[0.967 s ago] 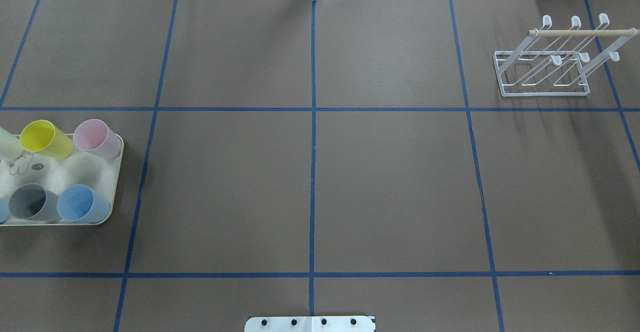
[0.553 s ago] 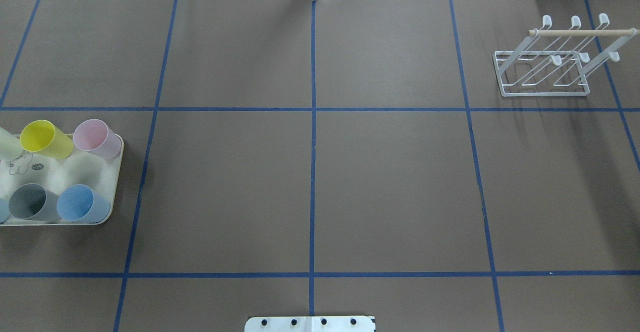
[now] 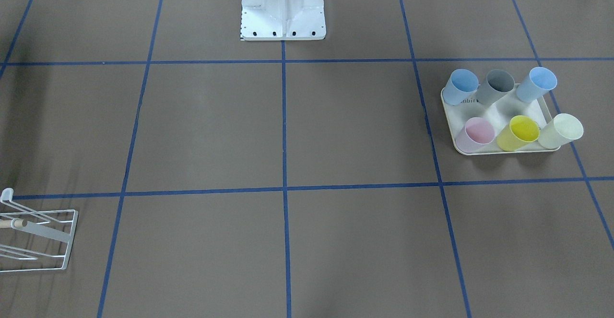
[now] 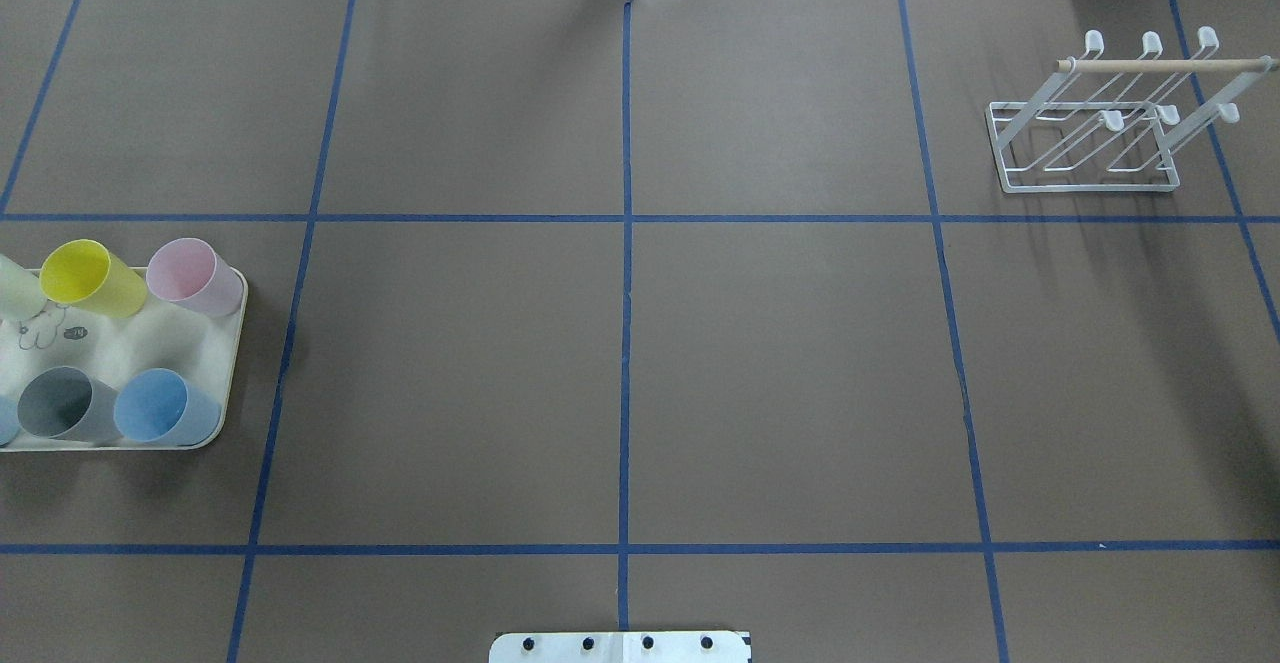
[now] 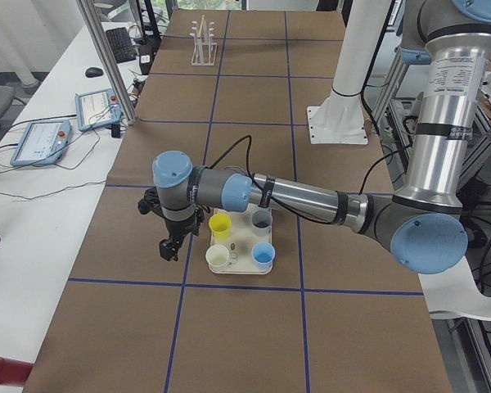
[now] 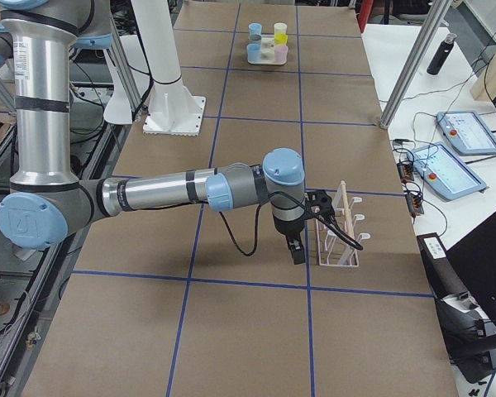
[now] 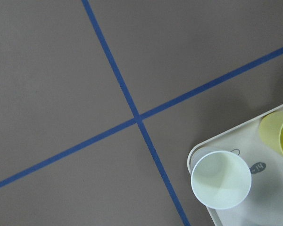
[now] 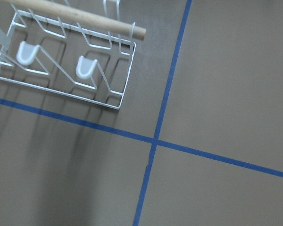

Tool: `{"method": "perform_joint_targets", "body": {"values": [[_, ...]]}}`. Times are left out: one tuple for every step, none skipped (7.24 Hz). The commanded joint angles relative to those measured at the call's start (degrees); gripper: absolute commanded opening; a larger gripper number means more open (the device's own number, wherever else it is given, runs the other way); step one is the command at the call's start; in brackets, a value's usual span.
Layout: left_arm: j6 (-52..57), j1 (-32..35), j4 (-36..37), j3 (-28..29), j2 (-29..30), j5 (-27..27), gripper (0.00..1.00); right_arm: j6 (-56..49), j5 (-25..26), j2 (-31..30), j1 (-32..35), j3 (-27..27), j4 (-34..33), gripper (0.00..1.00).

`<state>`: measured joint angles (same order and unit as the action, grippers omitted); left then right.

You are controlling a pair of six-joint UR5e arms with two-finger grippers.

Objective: Transfer IKEA cup to right arm and place on rack

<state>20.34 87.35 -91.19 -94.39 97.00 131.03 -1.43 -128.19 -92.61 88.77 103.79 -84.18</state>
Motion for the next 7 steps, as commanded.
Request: {"method": "perform_joint_targets", "body": {"values": [[-4.73, 0.01, -7.94, 1.39, -0.93, 0.54, 1.0, 6.94, -4.84, -0.03, 0.0, 2.37, 2.34, 1.0], [-7.65, 0.01, -9.61, 1.14, -1.37, 0.55, 1.0, 7.75, -5.31, -2.2, -1.57, 2.99, 10.1, 1.0], [-13.16, -0.42, -9.8, 1.13, -1.89, 0.55, 1.0, 9.15, -6.79, -3.36, -4.45, 2.65, 14.7, 0.99], [-13.65, -0.69, -11.02, 1.22, -3.64, 0.55, 1.0, 15.17, -8.81, -3.72, -6.66, 3.77, 16.31, 0.99], [-15.4, -1.13, -14.51, 2.18, -6.27, 0.55, 1.0, 23.15, -7.7, -4.5, -11.2, 4.31, 19.46, 0.99], [-22.37, -2.79, -21.94, 3.76, -9.08, 0.55, 1.0, 28.36, -5.07, -4.95, -14.47, 4.49, 22.89, 1.0], [-31.15, -6.54, -32.72, 7.16, -10.93, 0.37, 1.0, 29.89, -3.74, -5.04, -16.94, 5.01, 23.18, 1.0]]}}
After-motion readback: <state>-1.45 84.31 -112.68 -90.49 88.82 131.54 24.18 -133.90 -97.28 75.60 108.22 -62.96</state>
